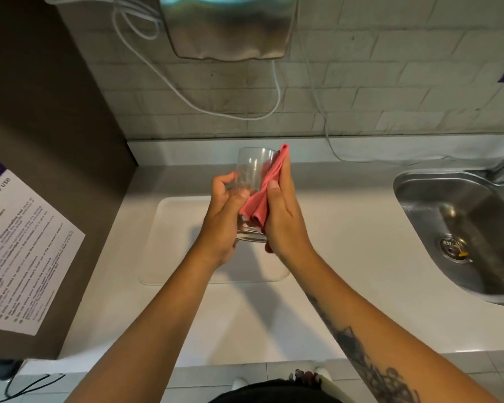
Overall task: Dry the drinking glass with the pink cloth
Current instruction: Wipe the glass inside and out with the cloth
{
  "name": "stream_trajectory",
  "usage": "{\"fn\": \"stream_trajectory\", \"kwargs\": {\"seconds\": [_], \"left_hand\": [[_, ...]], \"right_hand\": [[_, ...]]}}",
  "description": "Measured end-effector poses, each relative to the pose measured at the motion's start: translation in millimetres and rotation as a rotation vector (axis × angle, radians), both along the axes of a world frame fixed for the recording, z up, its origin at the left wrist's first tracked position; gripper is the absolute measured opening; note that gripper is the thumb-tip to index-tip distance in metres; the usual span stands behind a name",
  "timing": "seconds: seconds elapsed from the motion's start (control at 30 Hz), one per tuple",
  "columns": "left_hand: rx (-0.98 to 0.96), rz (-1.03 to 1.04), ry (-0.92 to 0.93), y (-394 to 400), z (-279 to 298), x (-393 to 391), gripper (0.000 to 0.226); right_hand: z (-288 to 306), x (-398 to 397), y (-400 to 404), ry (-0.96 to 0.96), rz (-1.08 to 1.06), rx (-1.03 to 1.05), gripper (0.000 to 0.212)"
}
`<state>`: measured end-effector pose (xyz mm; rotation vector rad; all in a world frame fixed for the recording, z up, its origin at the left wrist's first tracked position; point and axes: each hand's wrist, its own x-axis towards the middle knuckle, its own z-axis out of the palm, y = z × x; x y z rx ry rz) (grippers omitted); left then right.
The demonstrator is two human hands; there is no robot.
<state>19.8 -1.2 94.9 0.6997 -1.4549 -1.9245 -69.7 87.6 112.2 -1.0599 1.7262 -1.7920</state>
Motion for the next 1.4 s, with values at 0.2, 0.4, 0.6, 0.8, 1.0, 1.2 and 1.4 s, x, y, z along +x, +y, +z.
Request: {"fn": "stream_trajectory", "kwargs": {"seconds": [0.2,0.4,0.6,0.8,1.0,1.2,1.4], "left_hand": [[-0.029,-0.041,-0.016,-4.0,3.4,2.6,0.053],[0.027,-0.026,0.004,-3.0,4.7,1.1,0.041],[0.018,-0.095,-0.032,-5.9,4.9,3.8,0.032],[0.070,-0.057,0.043,-9.9,8.5,3.1,0.039],[-0.028,-0.081,-0.058,-8.6,12.1,2.8,0.039],[-0.438,0.130,-0.256,6.9,13.7,5.9,0.063],[-0.352,0.096,-0.241,14.0,7.8,9.4,0.061]], "right_hand": [[-18.6,20.0,15.3,0.126,0.029,0.018,0.055],[-5.8,5.6,4.9,0.000,0.006,-0.020,0.053],[-10.4,10.3,9.8,0.025,0.010,0.000,0.057],[-1.8,17.1,11.4,0.034,0.017,0.006,0.062],[-10.6,17.9,8.0,-0.019,-0.062,-0.015,0.065],[-21.3,21.5,9.8,0.010,-0.072,-0.033,0.061],[-24.3,27.2,16.2,0.046,-0.074,-0.033,0.058]]}}
